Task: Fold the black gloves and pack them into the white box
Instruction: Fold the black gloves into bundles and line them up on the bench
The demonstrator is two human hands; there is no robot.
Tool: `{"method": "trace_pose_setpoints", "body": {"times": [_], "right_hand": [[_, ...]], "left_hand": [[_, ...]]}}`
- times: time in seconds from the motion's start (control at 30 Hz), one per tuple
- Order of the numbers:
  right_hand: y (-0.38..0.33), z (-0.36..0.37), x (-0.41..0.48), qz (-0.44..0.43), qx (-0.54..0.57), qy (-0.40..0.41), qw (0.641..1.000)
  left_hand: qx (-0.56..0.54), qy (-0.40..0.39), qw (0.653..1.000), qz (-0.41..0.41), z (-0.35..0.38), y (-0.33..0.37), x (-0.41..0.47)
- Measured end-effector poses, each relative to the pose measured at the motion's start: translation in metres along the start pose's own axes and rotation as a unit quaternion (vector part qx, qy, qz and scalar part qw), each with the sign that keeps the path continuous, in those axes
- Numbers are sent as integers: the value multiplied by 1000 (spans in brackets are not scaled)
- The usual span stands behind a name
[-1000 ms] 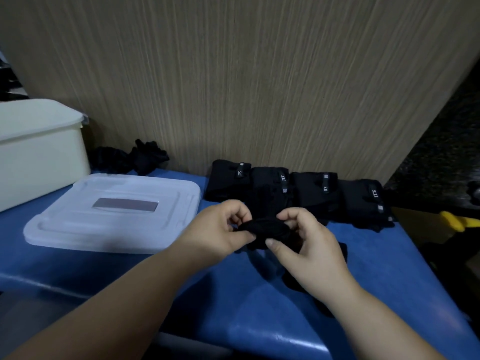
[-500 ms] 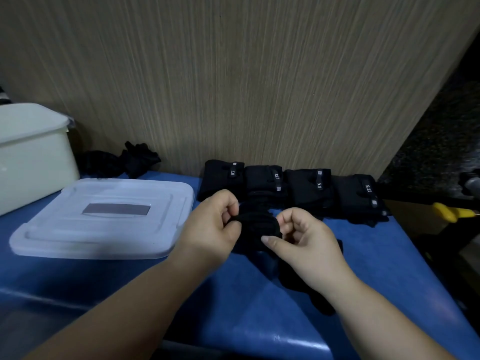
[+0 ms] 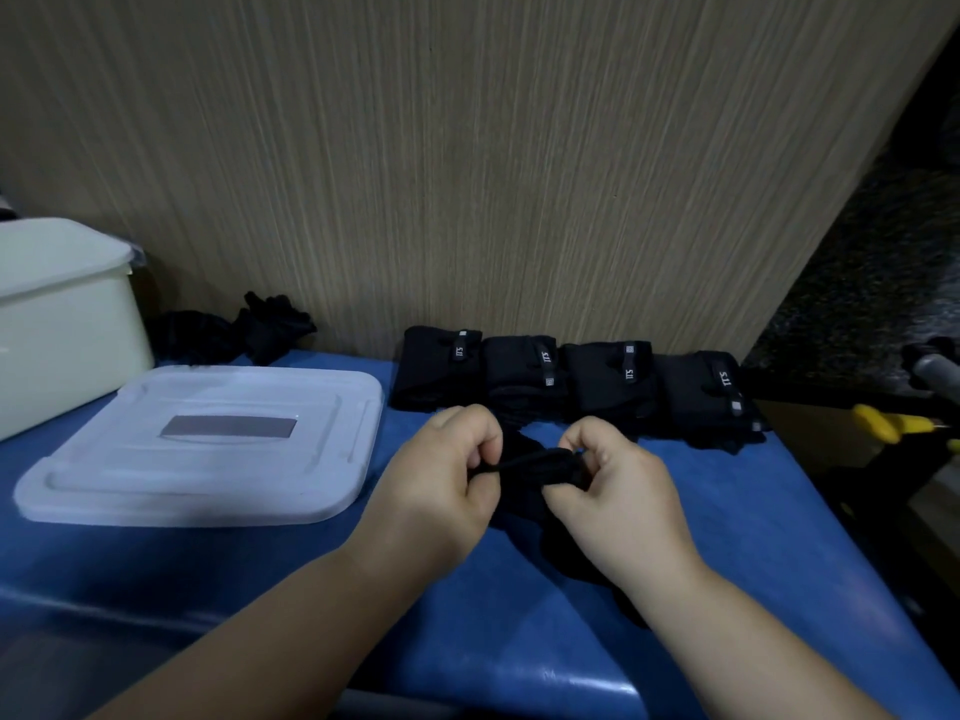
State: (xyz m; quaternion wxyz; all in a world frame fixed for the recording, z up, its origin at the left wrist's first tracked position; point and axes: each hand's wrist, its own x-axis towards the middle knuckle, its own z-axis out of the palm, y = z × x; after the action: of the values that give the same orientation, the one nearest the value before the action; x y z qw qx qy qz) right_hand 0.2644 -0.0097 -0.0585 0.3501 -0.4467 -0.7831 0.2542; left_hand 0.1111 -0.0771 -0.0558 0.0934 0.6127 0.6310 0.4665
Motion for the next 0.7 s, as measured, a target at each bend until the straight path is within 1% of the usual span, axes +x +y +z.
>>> {"method": "trace_pose_setpoints", "body": {"times": [0.07,0.13,0.23,0.3,0.37,0.53,0.6,0.7], "right_hand": [[0,0,0,-2,16,0,1000],[-3,-3,1,9,118,-34,992],[-6,-8,2,7,278,-138,951],[-5,-9,2,9,329,-185,926],[-2,-8,4,26,341,-189,921],[1,-7,6,60,331,-184,923],[2,-5,8,77,312,-153,935],[6,0,10,84,246,-81,962]], "left_hand": [[2,-7,1000,4,1,1,-1],[2,0,1000,-1,0,2,0],[-2,20,1000,-22,-3,-2,3],[-8,22,999,-38,-6,-4,5],[-17,24,998,-51,-8,-5,6],[-49,29,996,-75,-10,0,7],[-62,27,995,-78,-11,2,7],[-69,12,995,-72,-8,0,6]]}}
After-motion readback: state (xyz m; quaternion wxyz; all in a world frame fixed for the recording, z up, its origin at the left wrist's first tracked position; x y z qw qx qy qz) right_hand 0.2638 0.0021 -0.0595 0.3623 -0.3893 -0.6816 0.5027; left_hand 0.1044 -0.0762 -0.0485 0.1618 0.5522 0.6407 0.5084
